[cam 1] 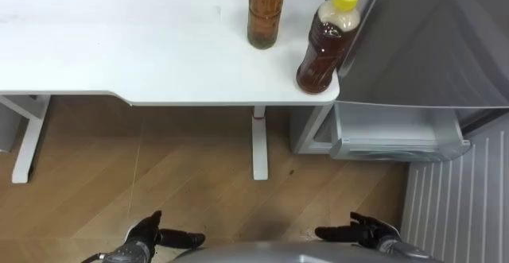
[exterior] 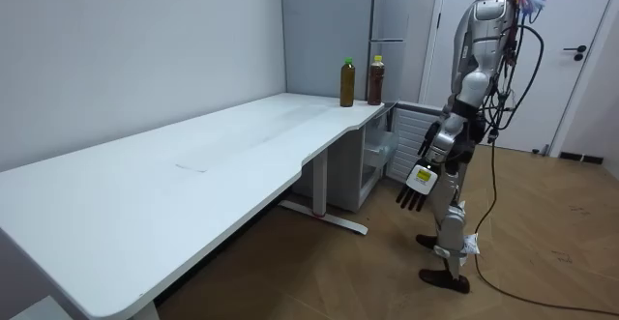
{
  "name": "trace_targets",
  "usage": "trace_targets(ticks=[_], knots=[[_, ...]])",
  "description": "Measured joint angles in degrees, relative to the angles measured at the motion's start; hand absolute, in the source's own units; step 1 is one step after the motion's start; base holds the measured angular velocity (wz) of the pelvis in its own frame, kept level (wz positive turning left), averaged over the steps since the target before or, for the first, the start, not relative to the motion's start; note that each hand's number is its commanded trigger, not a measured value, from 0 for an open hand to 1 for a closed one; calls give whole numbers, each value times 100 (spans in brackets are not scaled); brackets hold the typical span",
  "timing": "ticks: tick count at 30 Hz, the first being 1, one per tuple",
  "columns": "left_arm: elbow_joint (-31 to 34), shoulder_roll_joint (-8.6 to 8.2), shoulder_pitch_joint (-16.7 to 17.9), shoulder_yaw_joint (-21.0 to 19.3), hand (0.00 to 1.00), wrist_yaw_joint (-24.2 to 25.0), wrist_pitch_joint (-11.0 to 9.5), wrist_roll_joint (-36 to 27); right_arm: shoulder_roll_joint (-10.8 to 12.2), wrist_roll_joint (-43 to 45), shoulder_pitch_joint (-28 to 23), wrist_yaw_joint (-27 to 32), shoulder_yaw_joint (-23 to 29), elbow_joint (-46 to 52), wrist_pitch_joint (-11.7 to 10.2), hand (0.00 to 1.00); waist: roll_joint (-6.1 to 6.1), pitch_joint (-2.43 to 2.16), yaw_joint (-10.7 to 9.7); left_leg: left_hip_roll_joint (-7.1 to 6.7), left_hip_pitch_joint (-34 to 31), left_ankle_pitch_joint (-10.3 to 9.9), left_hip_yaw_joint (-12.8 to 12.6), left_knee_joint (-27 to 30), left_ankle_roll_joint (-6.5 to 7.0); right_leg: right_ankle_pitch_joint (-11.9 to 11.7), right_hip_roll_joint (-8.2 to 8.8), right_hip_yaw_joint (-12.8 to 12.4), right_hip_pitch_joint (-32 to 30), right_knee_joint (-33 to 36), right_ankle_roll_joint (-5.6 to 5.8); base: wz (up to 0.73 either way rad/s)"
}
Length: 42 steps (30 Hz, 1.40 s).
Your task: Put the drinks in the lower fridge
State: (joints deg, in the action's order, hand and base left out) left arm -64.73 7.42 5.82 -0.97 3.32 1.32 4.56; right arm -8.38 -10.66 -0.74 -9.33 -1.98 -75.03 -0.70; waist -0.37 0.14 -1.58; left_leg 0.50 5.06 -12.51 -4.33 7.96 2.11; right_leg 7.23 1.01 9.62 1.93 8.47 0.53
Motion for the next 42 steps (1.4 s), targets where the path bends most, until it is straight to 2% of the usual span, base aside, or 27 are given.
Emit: trace_targets(ticks=[21,29,37,39,42], knots=[[10,-21,45,-86,0,-62,-40,-32,11,-47,-58,74,110,-7,-50,0,0,3,33,7,54,0,-22,-36,1,9,-10,-86,16,0,3,-1],[37,-65,131,-191,0,-692,-55,-224,15,-55,-66,253,96,-8,-48,0,11,-3,50,7,56,0,-4,-34,0,9,-8,-49,20,1,3,0],[132,-83,331,-827,0,-1498,-42,-1390,16,-176,-121,355,106,-46,-27,0,12,1,87,8,185,-2,57,-48,-1,10,-1,36,195,-67,3,4],[286,-83,329,-1061,0,-1743,-50,-1652,16,-177,-168,411,107,-15,-21,0,10,3,190,17,224,-7,48,-54,-9,11,-10,30,222,-65,0,-2],[487,-83,292,-1438,0,-2162,-173,-2078,19,-172,-257,499,116,25,-44,0,-1,3,317,26,283,-17,42,-51,-22,18,-21,10,281,-62,-9,-1]])
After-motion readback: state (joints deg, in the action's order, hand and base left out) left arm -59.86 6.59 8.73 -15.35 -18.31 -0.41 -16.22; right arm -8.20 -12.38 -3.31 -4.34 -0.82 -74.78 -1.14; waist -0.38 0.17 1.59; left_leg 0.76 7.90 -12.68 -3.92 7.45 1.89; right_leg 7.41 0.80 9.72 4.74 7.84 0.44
